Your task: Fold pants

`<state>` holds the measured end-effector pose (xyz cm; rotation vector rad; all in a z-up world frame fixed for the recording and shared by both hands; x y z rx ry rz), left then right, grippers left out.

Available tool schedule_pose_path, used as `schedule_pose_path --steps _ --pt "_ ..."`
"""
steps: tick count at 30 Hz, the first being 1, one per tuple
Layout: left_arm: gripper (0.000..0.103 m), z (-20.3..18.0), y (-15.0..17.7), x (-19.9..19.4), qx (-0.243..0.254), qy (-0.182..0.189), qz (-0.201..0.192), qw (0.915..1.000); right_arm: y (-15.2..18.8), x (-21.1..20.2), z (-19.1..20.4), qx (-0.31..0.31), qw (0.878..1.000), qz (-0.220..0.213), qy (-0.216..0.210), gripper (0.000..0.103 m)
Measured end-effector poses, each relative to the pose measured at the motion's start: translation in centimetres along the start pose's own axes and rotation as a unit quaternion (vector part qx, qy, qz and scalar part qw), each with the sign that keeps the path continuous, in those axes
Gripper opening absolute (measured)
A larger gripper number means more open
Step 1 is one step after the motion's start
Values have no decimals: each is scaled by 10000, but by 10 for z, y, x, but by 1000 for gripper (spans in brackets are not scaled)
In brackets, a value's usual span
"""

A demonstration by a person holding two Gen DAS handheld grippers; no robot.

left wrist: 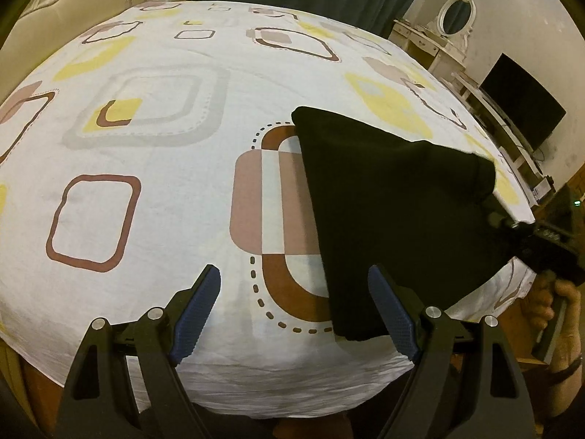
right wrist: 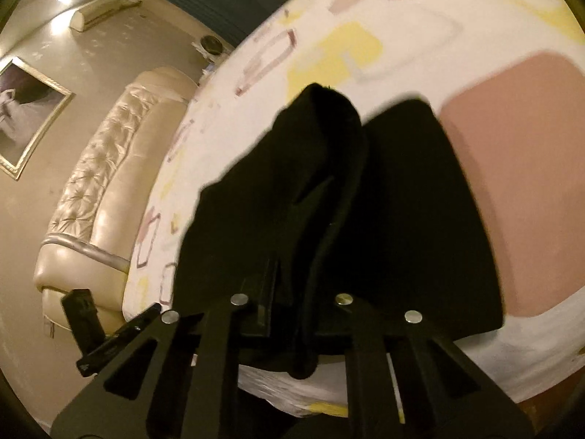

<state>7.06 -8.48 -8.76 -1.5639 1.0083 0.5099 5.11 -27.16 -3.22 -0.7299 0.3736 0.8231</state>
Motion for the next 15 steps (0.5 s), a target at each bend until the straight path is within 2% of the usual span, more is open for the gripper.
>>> schedule_pose_path --steps 3,5,12,15 --pt "82 2 0 -1 -31 44 1 10000 -13 -25 6 -12 9995 -267 -163 12" --pt "82 1 -1 -1 -60 88 0 9999 -16 -32 3 -44 9994 -329 -97 12" --pt "82 -3 2 4 -93 161 86 9998 -5 -28 -54 399 9986 -249 239 12" --pt "82 -4 4 7 -48 122 118 9998 -1 -22 -70 699 9973 -228 72 12"
Point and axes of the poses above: each gripper's, at about its wrist camera, not at the fingertips, and x roughly the way its jaws point, z to its left, y to its underside, the point moved 8 cm from there along x, roughly the way its jaws point, and after that the axes turned 3 degrees about -z, right-handed, at the moved point
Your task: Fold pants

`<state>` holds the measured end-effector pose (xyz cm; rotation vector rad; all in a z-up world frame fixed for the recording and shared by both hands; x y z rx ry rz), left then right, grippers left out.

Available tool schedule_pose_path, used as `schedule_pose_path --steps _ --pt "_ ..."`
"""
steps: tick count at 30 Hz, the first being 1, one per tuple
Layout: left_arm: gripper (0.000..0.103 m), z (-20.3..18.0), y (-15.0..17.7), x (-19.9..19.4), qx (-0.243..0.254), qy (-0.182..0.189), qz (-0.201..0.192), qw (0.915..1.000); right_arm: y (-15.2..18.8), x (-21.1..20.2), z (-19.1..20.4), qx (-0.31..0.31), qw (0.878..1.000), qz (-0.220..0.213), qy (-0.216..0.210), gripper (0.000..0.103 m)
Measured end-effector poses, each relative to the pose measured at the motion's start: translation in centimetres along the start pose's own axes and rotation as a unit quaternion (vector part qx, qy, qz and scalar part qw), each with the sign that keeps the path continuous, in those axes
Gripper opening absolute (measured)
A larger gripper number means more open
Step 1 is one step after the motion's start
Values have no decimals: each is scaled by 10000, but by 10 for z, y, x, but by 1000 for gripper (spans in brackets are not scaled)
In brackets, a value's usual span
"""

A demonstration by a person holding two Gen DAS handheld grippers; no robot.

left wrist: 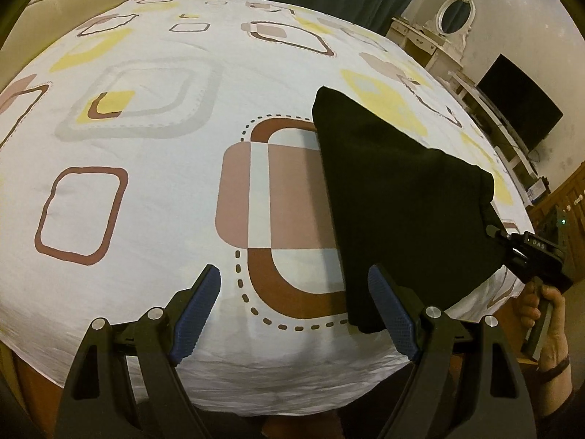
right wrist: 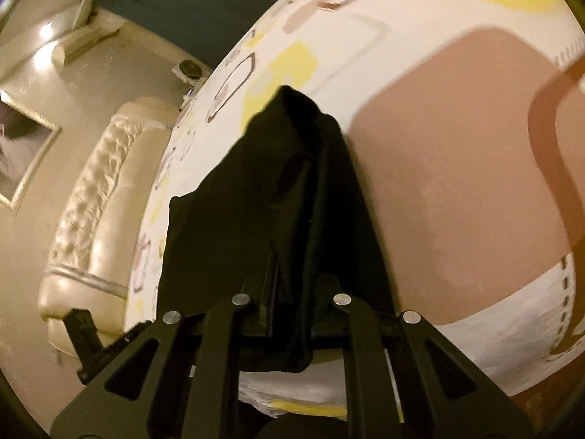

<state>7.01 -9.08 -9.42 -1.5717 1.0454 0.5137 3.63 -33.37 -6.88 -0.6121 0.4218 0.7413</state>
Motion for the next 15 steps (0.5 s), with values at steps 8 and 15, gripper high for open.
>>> schedule_pose_path --steps 8,15 --pt "82 -2 4 1 106 -49 22 9999 0 2 -11 307 9990 -4 -331 12" --pt "82 -1 4 2 121 -98 27 9999 -1 -5 -18 365 9989 -55 -297 12"
Point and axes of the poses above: each gripper's, at about its wrist camera, not at the fingertips, and x roughly the way its jaws point, z to its left, y to its underside, the point moved 8 cm from there along x, roughly the way its jaws point, and after that the axes turned 3 degrees about -z, right-handed, at the moved point
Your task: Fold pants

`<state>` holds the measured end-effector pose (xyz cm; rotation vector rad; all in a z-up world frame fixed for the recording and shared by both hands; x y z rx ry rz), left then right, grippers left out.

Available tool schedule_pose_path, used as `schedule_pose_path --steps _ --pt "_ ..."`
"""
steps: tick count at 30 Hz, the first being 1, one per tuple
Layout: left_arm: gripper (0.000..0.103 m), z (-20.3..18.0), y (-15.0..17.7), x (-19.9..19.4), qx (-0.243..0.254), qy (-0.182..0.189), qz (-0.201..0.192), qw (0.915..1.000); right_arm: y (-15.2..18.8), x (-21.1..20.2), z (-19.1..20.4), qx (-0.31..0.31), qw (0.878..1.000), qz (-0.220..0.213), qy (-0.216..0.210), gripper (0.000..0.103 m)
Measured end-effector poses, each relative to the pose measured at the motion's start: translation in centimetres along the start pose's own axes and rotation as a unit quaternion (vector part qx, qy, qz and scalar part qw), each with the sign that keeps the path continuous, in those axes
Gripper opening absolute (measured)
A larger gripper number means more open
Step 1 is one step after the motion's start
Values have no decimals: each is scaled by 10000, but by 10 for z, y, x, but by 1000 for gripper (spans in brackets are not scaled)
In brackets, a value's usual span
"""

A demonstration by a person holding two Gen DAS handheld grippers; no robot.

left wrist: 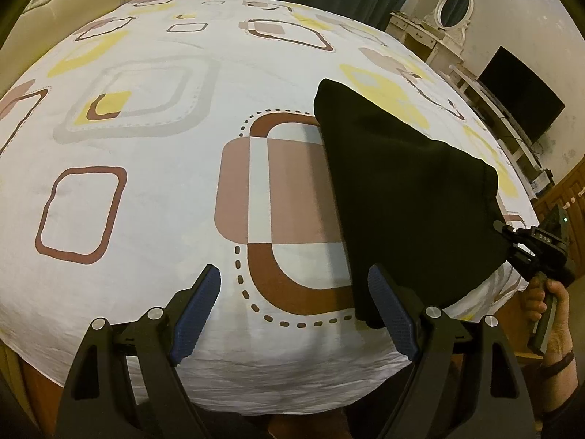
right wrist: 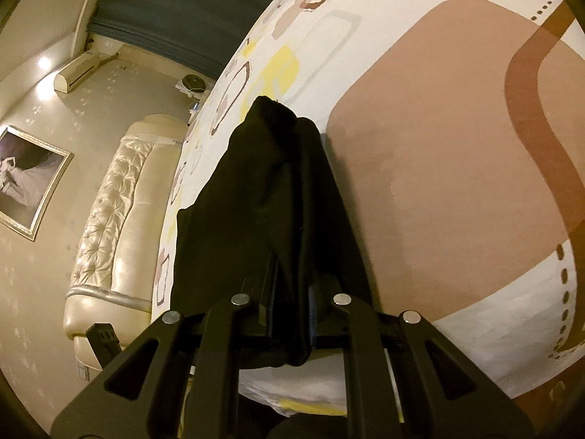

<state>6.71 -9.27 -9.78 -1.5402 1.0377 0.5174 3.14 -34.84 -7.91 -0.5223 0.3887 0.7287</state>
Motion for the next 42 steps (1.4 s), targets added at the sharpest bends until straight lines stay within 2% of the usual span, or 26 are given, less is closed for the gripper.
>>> schedule_pose_path --steps 9,15,17,19,22,26,33,36,42 --pt "82 8 -1 2 -49 -66 13 10000 0 -6 -1 -29 10000 -19 59 12" --pt "82 9 -1 2 -51 -40 24 10000 -4 -25 -3 -94 9996 -100 266 13" --pt "82 10 -2 2 -54 -18 30 10000 -9 -37 -8 -72 9987 -223 454 19" --pt "82 10 -2 2 -62 25 34 10000 -15 -52 -11 1 9984 -366 441 39" --pt "82 7 -3 2 -101 127 58 9999 -25 -74 -10 147 9967 -738 295 54" --pt "82 -2 -2 10 -185 403 222 9988 -30 -78 -8 319 9961 -825 -34 61" --pt "82 -26 -3 27 -229 1024 422 9936 -13 -37 -13 317 9991 -289 33 62" --pt "82 -29 -8 33 -392 1244 463 9904 -5 -17 -12 227 9997 -22 85 62" --pt "82 -37 -6 47 -771 1900 711 9762 0 6 -3 42 9996 252 -78 67"
Point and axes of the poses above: each gripper's, at about its wrist camera, not at the fingertips, and x roughly the way its jaws point, z to its left, y to its underside, the point moved 8 cm from there along x, roughly the way its jaws point, and after that the axes turned 3 degrees about -z, right-handed, at the moved point
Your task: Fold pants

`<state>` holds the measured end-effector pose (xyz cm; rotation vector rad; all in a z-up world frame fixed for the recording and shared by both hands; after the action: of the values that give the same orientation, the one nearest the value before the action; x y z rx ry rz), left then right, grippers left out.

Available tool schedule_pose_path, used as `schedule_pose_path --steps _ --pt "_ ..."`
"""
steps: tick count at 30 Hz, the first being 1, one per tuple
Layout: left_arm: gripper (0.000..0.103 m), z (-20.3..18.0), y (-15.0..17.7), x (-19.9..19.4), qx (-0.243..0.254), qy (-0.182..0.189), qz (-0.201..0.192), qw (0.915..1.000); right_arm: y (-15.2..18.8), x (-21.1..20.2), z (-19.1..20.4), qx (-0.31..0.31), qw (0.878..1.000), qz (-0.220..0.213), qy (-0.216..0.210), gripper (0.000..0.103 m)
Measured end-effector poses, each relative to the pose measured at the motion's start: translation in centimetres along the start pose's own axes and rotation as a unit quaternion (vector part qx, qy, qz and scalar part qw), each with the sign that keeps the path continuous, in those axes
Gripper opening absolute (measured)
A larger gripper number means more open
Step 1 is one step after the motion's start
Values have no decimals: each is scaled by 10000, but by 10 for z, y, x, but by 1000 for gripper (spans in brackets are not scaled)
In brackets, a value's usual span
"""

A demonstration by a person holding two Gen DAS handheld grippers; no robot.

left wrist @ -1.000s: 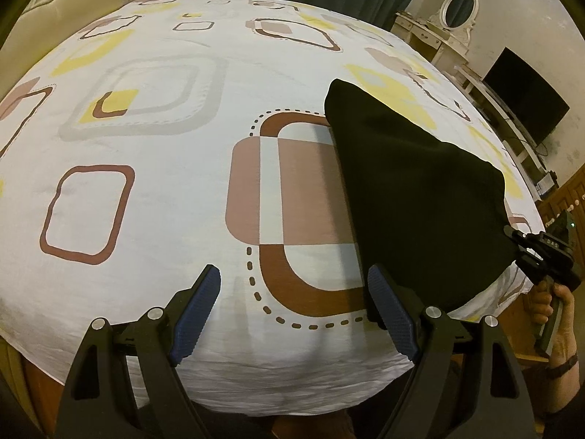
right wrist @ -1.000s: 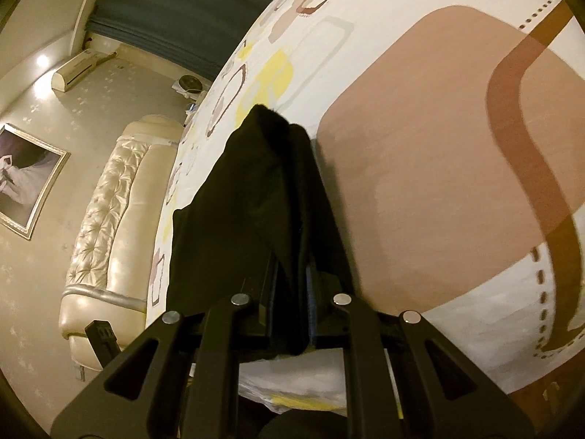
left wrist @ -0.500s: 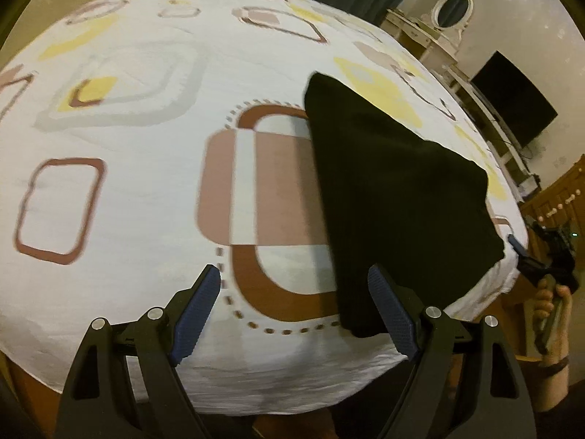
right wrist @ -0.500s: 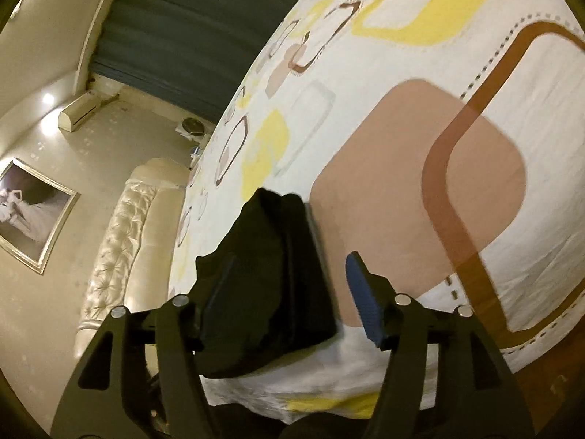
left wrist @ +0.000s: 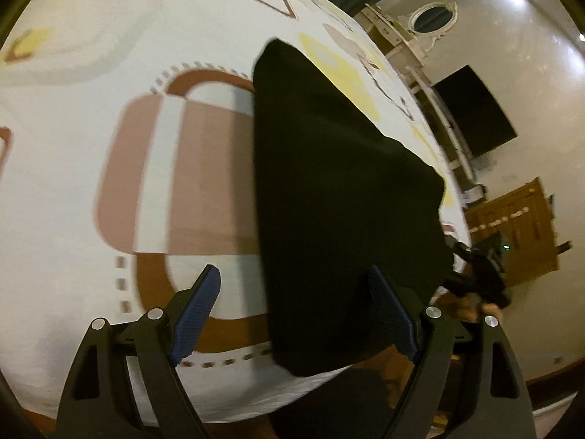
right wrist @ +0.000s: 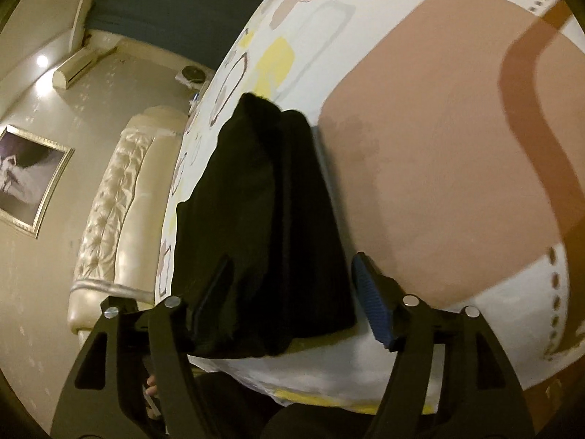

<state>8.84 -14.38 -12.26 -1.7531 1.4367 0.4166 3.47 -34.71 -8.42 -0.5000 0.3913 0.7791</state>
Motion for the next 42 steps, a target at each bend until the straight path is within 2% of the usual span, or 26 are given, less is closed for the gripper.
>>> schedule_pose_path --steps 3,4,5,6,7,10,13,15,20,27,34,42 --pt "82 -9 0 13 110 120 37 9999 1 10 5 -134 9999 108 14 67" --pt "78 -12 -1 17 162 118 29 9998 2 11 6 -217 9996 143 77 60" --pt "71 -14 -3 22 179 116 27 9998 4 14 6 -313 9991 202 222 54" --pt "59 -15 -4 27 143 153 87 9997 6 17 5 -360 9985 253 315 49" --pt "54 -13 -5 31 67 141 128 9998 7 18 6 -404 9982 300 321 44" --pt "42 -11 -9 31 -67 156 124 9998 8 16 8 -435 9983 300 251 39" --pt "36 -16 -10 26 182 46 32 9998 9 16 12 -475 9983 236 241 36" --pt "35 -19 -12 24 310 -76 -25 9995 10 17 16 -559 9978 200 280 35" --pt "35 -12 -16 17 280 -277 -48 9992 11 26 27 -586 9977 226 263 35" --pt "35 18 -22 -10 157 -484 -187 9985 20 60 46 -698 9966 422 124 35" --pt "35 48 -23 -38 -50 -592 -328 9977 30 89 70 -835 9946 621 0 35" --pt "35 62 -22 -55 -137 -655 -420 9969 46 111 90 -945 9922 811 -91 35"
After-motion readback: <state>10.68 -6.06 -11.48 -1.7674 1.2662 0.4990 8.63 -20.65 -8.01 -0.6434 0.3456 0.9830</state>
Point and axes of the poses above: each gripper's, at about its wrist camera, not at the fingertips, and x roughly the way its jaws point, z to its left, y to its underside, the point moved 8 cm from there along x, roughly the way its jaws point, and after that the axes turned 3 degrees about -z, right-handed, at the moved point
